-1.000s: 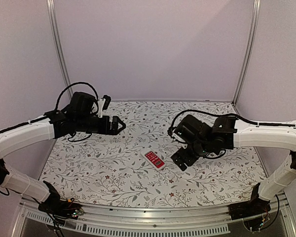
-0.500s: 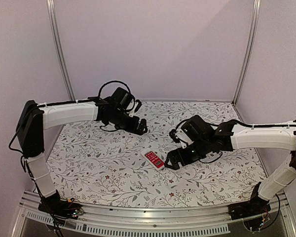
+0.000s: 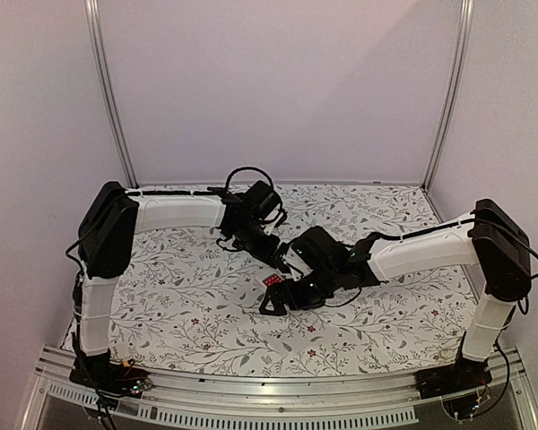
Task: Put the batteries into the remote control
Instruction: Adjust the remote control at the center of the board.
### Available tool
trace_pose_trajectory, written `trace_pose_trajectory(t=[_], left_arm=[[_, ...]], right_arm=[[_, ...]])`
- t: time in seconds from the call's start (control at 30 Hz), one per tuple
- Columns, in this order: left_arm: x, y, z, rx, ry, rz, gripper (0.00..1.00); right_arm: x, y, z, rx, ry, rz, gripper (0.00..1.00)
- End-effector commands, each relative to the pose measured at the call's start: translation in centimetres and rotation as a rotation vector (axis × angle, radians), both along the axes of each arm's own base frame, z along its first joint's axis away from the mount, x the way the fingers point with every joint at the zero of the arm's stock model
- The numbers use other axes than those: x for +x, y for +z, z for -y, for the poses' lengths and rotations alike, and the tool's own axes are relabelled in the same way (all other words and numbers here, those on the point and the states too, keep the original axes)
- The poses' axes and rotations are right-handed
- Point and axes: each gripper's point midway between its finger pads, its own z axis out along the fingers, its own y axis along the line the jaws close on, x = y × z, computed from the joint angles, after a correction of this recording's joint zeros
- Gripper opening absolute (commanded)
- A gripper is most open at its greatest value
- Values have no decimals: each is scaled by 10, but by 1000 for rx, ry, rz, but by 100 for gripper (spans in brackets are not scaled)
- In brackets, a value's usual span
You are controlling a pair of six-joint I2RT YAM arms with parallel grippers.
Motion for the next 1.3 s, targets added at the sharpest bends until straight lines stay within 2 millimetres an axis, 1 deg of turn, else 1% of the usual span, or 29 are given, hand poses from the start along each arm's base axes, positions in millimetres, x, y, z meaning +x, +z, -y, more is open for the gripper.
trace_pose_trajectory(t=[0.0,0.1,0.17,0.33,0.43,0.53,0.73,0.93,0.97,1.03,1.13,1.27], left_arm=[[4,-5,2,-1,-12,-17,100],[3,-12,1,8,-24,-28,100],[2,-15,0,17,-32,-32,99],[0,-27,-4,43,-36,-51,100],[-5,-32,-8,54,-40,-63,100],[-12,-34,-14,66,-42,-76,99],[-26,-33,-25,63,-27,-84,98],[-41,-28,-36,49,-7,-86,97],[-45,-31,-39,54,-3,-95,97],[-52,-34,-41,55,1,-102,96],[-69,-40,-37,35,-17,-134,96],[-86,-45,-31,24,-31,-152,95]], right_arm=[[1,1,-26,64,-6,-18,99],[-1,-9,-31,58,-13,-31,99],[-1,-16,-29,46,-28,-40,99],[-1,-27,-25,17,-38,-45,99],[2,-36,-17,-12,-60,-49,99],[8,-45,-2,-43,-99,-61,99],[20,-42,22,-65,-150,-51,99],[37,-39,43,-77,-199,-41,99],[40,-38,45,-75,-203,-40,99],[47,-34,46,-65,-210,-34,99],[57,-29,44,-47,-212,-30,99],[61,-29,34,-27,-184,-43,99]])
